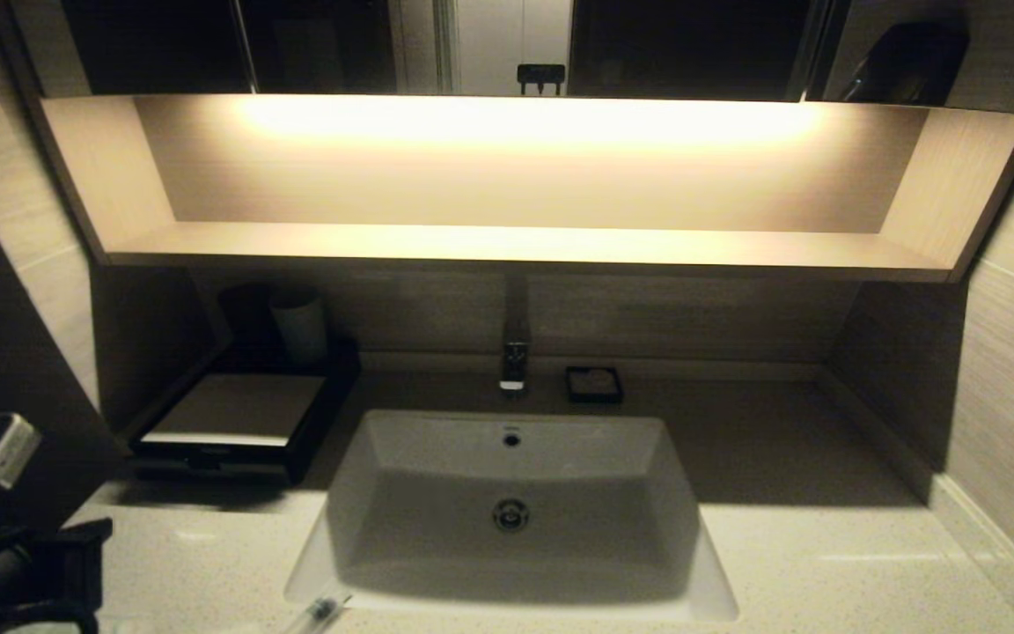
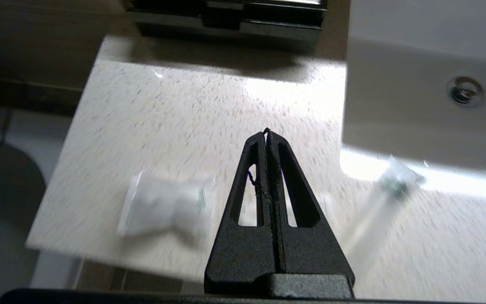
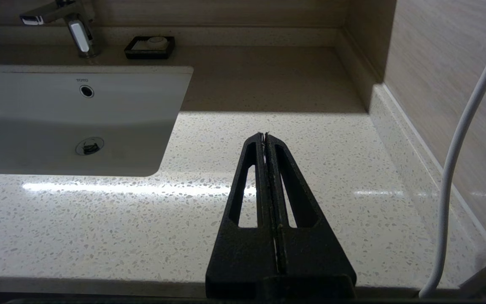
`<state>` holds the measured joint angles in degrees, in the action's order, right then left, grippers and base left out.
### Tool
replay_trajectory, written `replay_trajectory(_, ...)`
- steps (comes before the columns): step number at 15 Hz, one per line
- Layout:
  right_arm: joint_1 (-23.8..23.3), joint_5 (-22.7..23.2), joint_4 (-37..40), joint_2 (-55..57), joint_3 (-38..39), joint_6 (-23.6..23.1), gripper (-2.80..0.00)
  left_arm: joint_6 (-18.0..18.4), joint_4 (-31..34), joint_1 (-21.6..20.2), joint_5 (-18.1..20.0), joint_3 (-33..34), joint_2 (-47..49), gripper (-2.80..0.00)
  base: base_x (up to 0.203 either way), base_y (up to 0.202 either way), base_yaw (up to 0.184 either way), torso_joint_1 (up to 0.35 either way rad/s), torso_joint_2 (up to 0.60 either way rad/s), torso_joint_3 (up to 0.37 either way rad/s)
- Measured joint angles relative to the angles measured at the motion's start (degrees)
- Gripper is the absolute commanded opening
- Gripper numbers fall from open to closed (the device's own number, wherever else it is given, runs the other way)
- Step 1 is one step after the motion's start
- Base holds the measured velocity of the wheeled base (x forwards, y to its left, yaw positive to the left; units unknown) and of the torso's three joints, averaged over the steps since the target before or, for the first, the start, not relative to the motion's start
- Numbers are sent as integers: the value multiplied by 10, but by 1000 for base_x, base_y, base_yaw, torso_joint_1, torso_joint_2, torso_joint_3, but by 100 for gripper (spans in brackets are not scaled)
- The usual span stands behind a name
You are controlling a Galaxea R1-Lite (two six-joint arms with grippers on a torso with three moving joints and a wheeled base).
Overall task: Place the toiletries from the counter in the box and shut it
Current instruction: Open the drawer
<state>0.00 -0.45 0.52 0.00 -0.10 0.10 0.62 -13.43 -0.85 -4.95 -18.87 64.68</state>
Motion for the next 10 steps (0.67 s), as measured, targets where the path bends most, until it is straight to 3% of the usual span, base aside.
replay_trajectory(6, 0, 0, 0, 0, 0, 0, -280, 31, -198, -67, 8, -21, 231, -280, 0, 0, 0, 0, 0, 0)
replay_trajectory(10, 0, 0, 0, 0, 0, 0, -280, 45, -285, -113, 74, -32, 333, -280, 0, 0, 0, 0, 0, 0)
